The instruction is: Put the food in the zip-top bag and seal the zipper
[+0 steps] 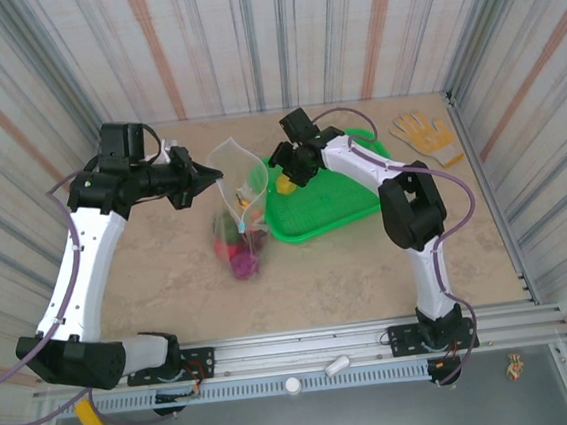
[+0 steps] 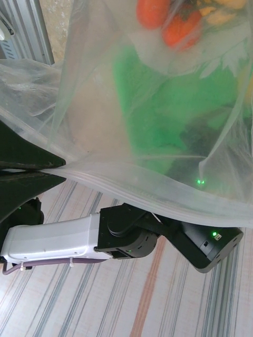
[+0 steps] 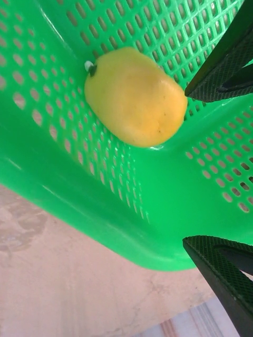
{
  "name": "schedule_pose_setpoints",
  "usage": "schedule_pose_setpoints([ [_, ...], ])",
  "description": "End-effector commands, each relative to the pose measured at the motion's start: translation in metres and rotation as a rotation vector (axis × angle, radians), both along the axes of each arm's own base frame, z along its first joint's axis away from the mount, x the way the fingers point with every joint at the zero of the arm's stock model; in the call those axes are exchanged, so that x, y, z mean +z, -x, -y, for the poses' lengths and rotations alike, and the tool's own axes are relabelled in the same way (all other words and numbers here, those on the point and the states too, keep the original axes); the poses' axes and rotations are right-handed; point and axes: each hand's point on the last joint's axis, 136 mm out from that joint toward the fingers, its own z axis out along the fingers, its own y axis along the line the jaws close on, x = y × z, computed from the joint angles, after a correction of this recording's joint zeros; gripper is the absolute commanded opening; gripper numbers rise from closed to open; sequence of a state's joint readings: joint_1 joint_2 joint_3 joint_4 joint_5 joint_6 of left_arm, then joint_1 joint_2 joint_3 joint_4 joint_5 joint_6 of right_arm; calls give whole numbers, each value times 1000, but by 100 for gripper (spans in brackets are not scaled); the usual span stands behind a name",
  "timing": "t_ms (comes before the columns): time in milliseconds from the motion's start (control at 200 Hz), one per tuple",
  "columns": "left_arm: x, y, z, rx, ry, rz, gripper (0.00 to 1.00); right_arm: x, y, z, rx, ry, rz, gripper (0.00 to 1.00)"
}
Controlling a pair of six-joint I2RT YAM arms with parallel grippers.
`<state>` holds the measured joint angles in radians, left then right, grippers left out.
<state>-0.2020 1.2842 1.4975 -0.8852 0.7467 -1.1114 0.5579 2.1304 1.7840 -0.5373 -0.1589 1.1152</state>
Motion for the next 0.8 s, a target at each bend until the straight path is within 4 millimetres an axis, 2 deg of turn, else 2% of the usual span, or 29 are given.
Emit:
schedule_pose_setpoints([
  [0, 13, 7, -3, -7, 1, 60, 0, -43, 15, 13, 32, 136, -94, 70],
  [105, 14, 7, -4, -8, -1, 63, 0, -54, 18, 21, 15, 166, -119, 70],
  [225, 13, 7, -3, -7, -1, 62, 0, -58, 18, 26, 8, 194, -113, 70],
  [566, 13, 6, -3, -11, -1, 61, 0, -71, 10, 29, 92, 273, -97, 71],
  [796, 14, 6, -3, -10, -2, 63, 0, -80, 12, 46, 123, 362, -102, 71],
])
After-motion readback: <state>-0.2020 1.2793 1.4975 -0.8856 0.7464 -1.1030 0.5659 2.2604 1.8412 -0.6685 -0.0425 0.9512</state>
